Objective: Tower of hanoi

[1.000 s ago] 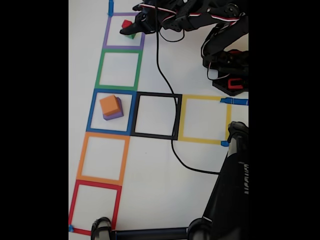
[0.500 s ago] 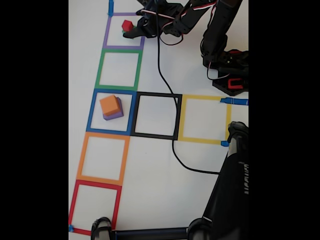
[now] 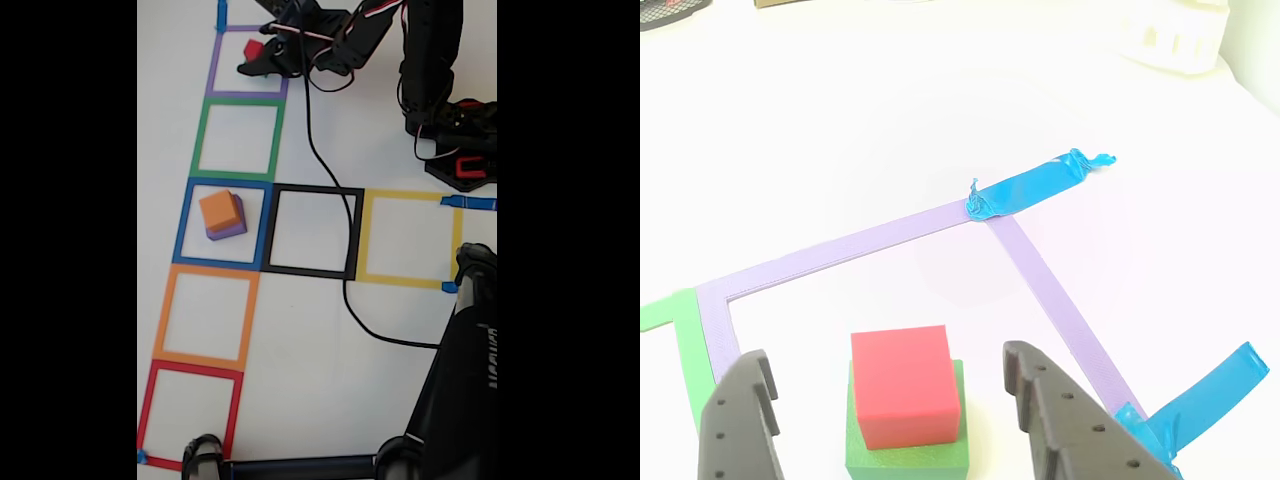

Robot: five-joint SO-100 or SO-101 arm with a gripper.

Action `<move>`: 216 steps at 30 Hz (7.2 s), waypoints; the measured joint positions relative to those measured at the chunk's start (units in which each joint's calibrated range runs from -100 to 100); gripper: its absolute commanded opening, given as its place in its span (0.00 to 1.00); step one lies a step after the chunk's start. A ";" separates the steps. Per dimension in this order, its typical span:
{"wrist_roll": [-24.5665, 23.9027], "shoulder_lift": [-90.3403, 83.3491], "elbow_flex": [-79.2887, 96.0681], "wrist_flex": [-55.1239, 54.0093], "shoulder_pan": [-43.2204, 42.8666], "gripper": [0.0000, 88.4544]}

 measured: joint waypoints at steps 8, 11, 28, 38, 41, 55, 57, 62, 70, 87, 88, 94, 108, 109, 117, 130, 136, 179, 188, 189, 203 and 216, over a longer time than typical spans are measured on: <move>0.00 1.01 0.00 0.00 -1.05 0.20; 0.00 1.01 0.00 0.00 -1.05 0.18; -0.36 2.03 -0.35 -0.56 -2.93 0.05; -0.36 1.01 -0.35 0.08 -4.10 0.02; -0.36 -3.38 -0.35 4.51 -5.27 0.02; 0.00 -39.93 -22.31 67.96 -11.94 0.02; 0.00 -40.69 -30.90 79.89 -13.81 0.01; 0.00 -40.02 -56.66 107.30 -19.66 0.01; 0.00 -37.32 -85.08 129.06 -29.14 0.02; -0.36 -49.73 -28.07 88.03 -32.18 0.01; -0.36 -49.73 -23.37 83.11 -32.18 0.01; -0.36 -43.14 -2.66 54.41 -32.30 0.01; -0.36 -9.12 5.22 5.48 -32.30 0.01; -0.36 -6.42 5.40 2.34 -32.30 0.01; -0.36 8.86 5.49 -15.32 -31.83 0.02; -0.36 17.98 4.07 -22.41 -31.01 0.08; -0.36 18.74 4.07 -23.06 -31.01 0.15; 0.00 -46.77 -21.25 78.84 -21.65 0.01; 0.00 -43.82 -63.57 121.40 -13.46 0.01; 0.00 -42.21 -68.88 125.35 -12.52 0.01; 0.00 -42.13 -70.65 126.96 -3.74 0.16; 0.00 -54.88 -13.37 78.76 3.16 0.39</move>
